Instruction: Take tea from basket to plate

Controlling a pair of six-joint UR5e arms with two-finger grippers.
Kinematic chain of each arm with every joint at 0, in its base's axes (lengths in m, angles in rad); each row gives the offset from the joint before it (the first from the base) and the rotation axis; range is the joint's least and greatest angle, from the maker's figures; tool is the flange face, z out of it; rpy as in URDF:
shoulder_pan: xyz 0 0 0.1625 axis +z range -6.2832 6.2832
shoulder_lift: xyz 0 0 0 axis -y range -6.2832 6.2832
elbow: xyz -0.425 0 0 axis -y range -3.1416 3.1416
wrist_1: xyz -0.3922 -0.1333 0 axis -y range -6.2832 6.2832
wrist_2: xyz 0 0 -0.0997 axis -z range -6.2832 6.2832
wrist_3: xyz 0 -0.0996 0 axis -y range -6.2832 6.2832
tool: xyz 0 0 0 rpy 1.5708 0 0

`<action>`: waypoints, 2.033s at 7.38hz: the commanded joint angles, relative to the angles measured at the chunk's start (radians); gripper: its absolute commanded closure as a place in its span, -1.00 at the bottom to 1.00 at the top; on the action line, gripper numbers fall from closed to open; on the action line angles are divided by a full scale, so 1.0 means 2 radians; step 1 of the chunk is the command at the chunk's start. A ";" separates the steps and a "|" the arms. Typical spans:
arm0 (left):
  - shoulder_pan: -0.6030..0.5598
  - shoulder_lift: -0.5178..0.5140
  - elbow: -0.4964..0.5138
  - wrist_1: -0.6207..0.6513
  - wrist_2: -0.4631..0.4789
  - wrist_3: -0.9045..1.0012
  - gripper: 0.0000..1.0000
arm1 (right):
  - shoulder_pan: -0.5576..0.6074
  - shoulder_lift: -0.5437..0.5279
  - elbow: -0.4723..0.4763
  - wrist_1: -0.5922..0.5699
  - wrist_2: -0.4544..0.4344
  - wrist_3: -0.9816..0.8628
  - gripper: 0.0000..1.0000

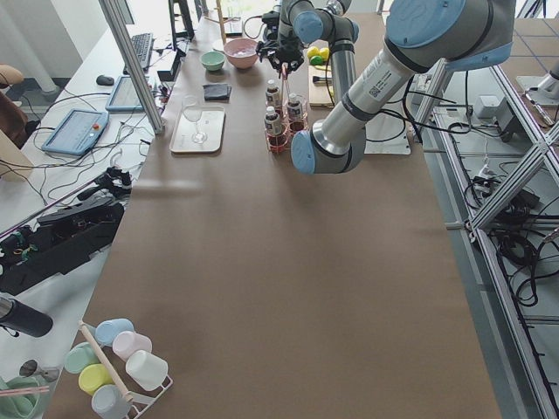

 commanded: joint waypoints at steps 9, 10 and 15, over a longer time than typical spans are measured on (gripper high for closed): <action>0.000 0.001 -0.002 0.001 0.000 -0.001 1.00 | -0.040 0.037 -0.018 -0.054 -0.054 -0.073 -0.98; 0.000 0.001 -0.002 0.001 0.000 0.000 1.00 | -0.061 0.041 -0.018 -0.055 -0.079 -0.074 -0.98; 0.000 0.001 -0.003 0.001 0.000 0.000 1.00 | -0.063 0.041 -0.030 -0.062 -0.088 -0.108 -0.72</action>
